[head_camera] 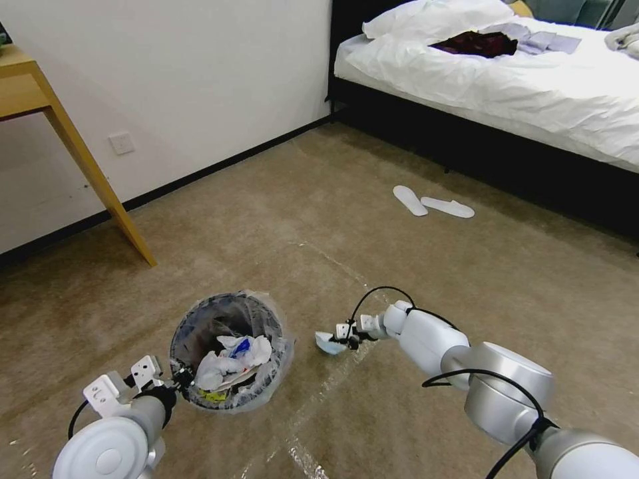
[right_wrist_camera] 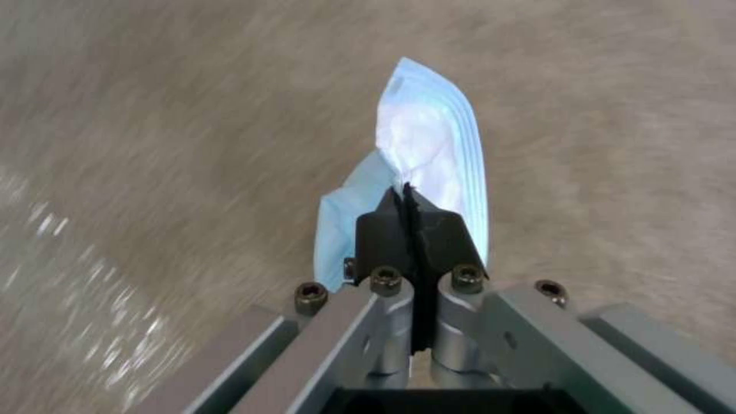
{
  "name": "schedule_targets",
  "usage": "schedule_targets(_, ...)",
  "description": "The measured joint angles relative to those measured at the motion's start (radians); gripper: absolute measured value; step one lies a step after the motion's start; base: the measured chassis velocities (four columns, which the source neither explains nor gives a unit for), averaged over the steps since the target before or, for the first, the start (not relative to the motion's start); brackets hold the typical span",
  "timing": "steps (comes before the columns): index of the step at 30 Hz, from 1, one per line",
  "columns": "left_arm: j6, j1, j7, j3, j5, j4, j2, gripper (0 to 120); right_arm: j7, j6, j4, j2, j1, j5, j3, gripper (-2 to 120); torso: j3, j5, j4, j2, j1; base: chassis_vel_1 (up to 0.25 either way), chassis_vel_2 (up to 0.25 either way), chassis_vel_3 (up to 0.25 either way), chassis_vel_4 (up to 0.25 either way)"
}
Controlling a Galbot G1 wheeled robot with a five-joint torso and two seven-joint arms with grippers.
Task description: Pick up the trash bin and place the garbage on the floor into it.
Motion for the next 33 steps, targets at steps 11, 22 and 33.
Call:
schedule_targets(11, -0.003, -0.016, 0.000, 0.003, -0.025, 0.008, 0.024, 0, 0.001, 0.053, 0.270, -0.148, -0.081, 0.288, 0.268, 0, 0.000, 0.0002, 0.0000, 0.000, 0.000, 0.000, 0.000, 0.000, 0.000)
schedule_targets(22, -0.011, -0.045, 0.009, 0.011, -0.046, 0.053, 0.055, 0, 0.088, 0.123, 0.664, -0.386, -0.227, 0.499, 0.645, 0, 0.000, -0.0001, -0.0008, 0.000, 0.000, 0.000, 0.000, 0.000, 0.000)
schedule_targets(33, -0.011, -0.043, 0.009, 0.012, -0.032, 0.063, 0.034, 0, 0.115, 0.066, 1.099, -0.496, -0.345, 0.662, 0.826, 0, 0.000, 0.0000, 0.0002, 0.000, 0.000, 0.000, 0.000, 0.000, 0.000)
